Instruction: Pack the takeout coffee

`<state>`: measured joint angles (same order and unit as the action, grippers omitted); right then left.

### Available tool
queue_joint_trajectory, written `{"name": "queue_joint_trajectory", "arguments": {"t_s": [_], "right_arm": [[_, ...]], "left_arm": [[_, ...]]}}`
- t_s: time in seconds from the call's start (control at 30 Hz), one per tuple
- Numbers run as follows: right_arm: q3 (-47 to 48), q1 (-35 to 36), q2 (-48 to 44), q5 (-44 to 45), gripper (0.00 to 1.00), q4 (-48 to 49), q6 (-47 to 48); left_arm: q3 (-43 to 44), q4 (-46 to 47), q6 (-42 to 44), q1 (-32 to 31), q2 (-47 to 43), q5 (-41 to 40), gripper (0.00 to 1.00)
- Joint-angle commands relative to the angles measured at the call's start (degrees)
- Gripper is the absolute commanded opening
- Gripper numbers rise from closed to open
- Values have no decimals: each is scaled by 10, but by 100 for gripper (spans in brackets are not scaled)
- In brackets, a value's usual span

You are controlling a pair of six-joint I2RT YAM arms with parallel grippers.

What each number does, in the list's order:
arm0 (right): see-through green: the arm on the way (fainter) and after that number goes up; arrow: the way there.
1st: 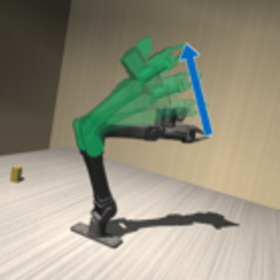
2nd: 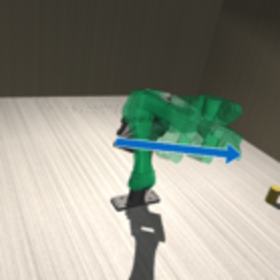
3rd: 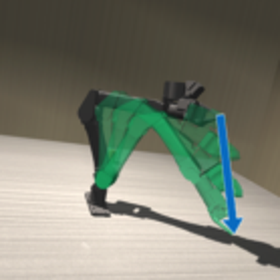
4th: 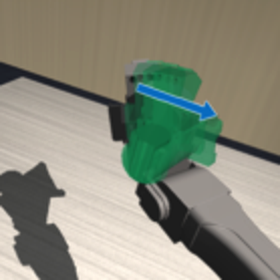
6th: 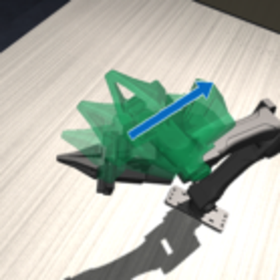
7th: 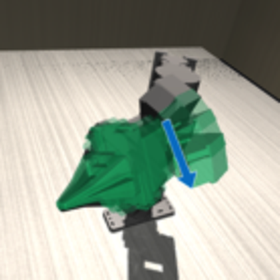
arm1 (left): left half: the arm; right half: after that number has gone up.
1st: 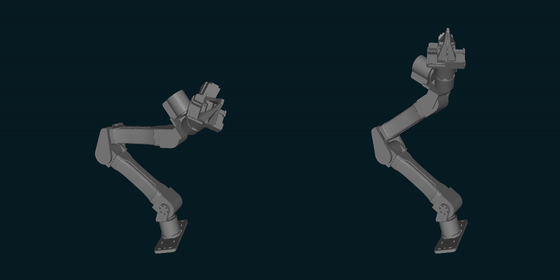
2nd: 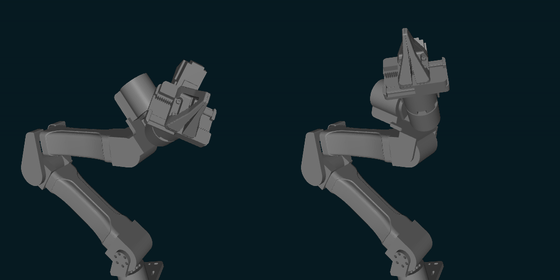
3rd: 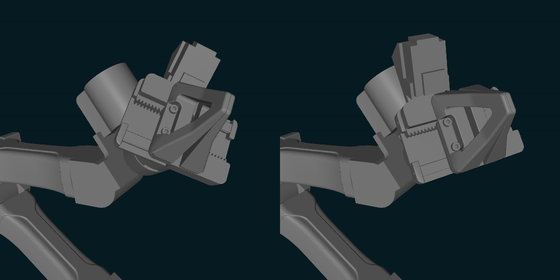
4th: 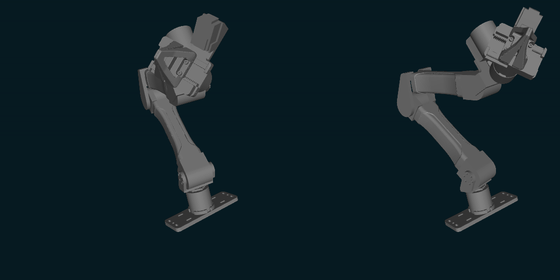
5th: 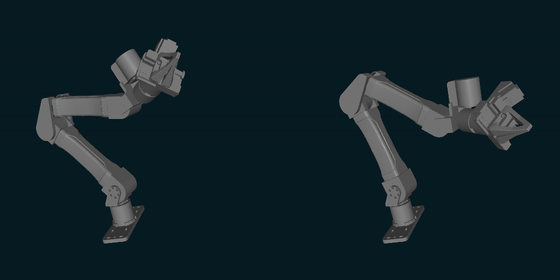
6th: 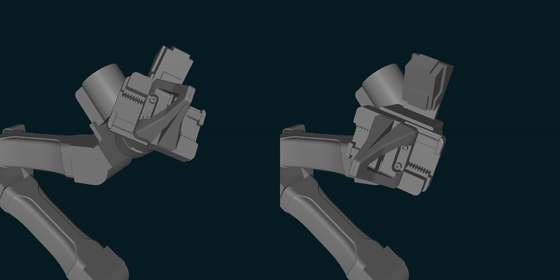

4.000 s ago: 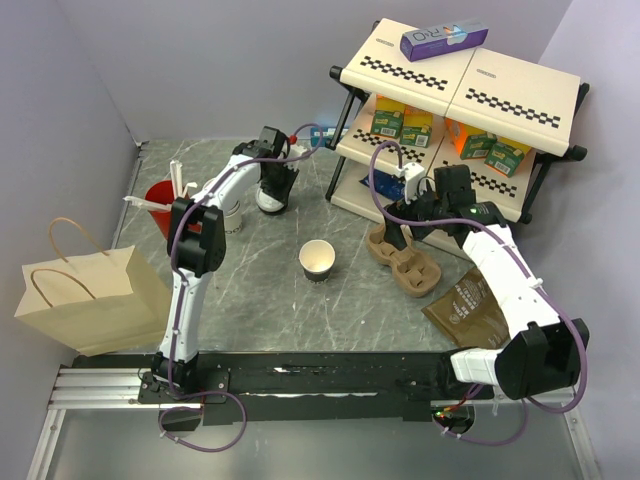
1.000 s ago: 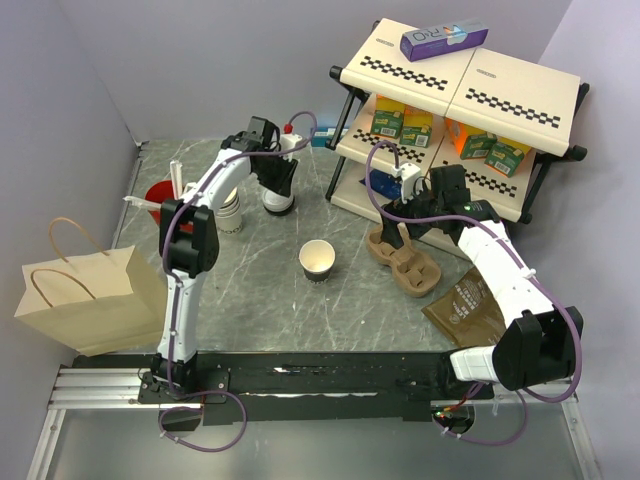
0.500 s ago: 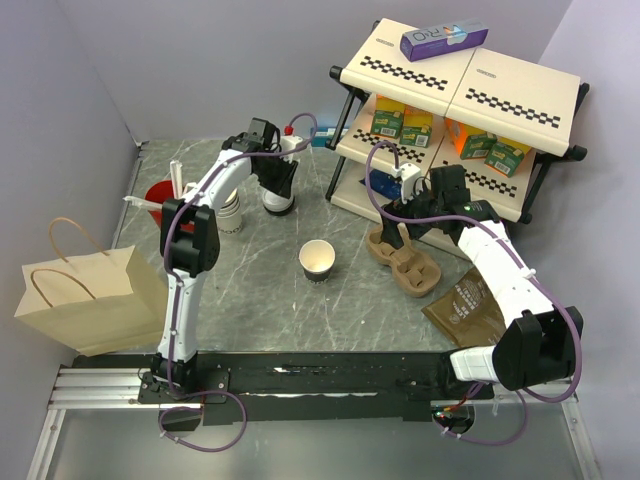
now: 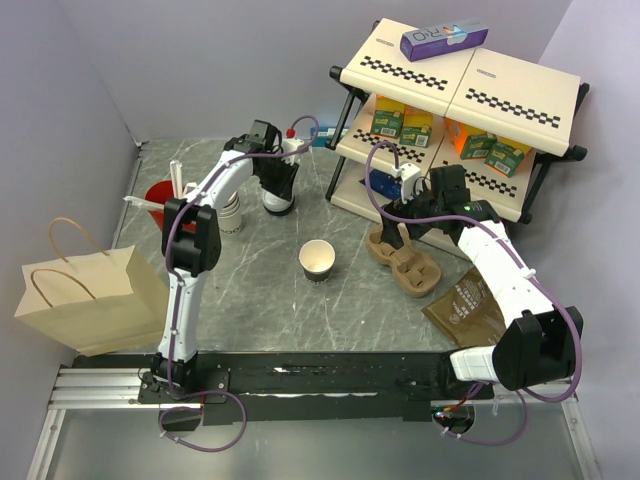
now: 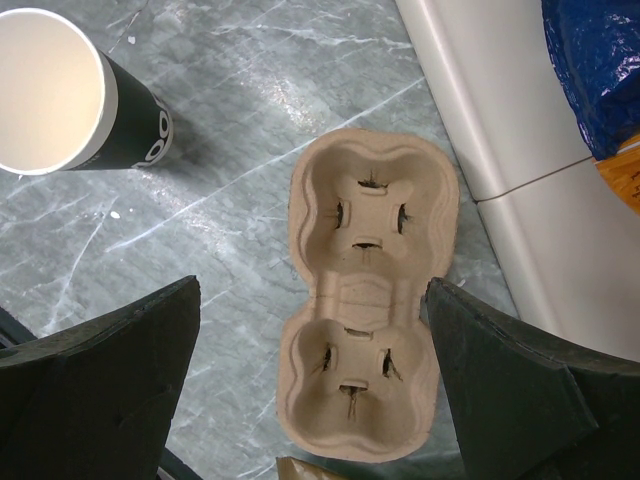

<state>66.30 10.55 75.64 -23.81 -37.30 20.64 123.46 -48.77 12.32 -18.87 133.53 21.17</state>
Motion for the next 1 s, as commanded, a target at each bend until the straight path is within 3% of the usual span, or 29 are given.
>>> {"name": "queue_joint_trajectory", "arguments": {"t_s": [0.0,0.53,0.97], "right_arm": [[3,-3,-17,-10,100,7,5],[2,-3,-15,-10,100,6,4],[5,-3,-15,-10,100,6,5]], "left_arm": [[22,-2,-4,-4,8,11,30],[19,-4,-6,-4,8,14,23],[25,-8,-6,-4,-7,6,8]]}}
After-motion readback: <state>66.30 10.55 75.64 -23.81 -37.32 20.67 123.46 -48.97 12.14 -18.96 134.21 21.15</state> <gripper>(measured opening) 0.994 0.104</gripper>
